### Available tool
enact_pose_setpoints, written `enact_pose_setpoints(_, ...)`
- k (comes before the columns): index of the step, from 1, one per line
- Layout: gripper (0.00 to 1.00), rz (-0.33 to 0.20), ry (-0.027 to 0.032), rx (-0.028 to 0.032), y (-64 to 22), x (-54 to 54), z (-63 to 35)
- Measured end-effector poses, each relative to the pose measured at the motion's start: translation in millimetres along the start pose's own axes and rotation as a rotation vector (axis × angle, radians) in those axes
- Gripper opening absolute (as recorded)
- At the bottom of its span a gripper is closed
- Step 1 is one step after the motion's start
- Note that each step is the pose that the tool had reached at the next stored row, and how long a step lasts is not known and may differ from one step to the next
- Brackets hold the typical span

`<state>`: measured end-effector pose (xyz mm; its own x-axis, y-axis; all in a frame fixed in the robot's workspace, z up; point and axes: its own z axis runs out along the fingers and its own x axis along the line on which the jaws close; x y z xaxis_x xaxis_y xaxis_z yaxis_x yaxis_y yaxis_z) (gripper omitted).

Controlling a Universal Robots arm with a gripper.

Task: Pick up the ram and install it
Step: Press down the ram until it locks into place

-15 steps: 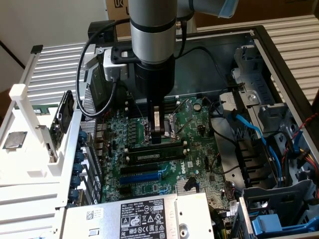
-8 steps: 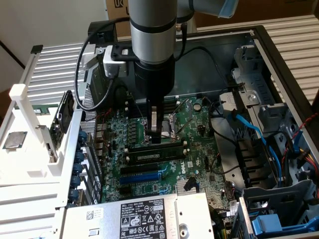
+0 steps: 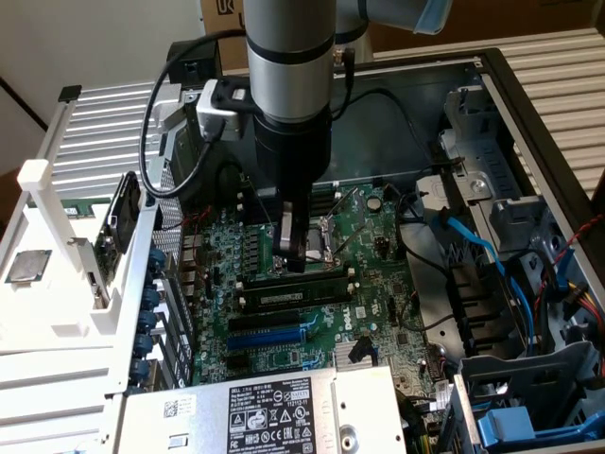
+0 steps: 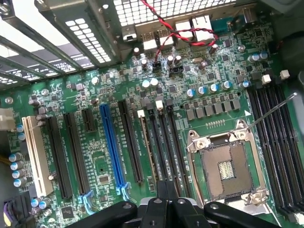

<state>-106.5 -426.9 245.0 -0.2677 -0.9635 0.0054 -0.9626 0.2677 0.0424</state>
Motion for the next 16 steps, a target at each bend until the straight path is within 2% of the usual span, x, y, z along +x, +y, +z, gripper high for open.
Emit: enact_pose_setpoints(16, 0.10, 0.256, -0.0110, -0.0014, -0.1, 0.0, 1.4)
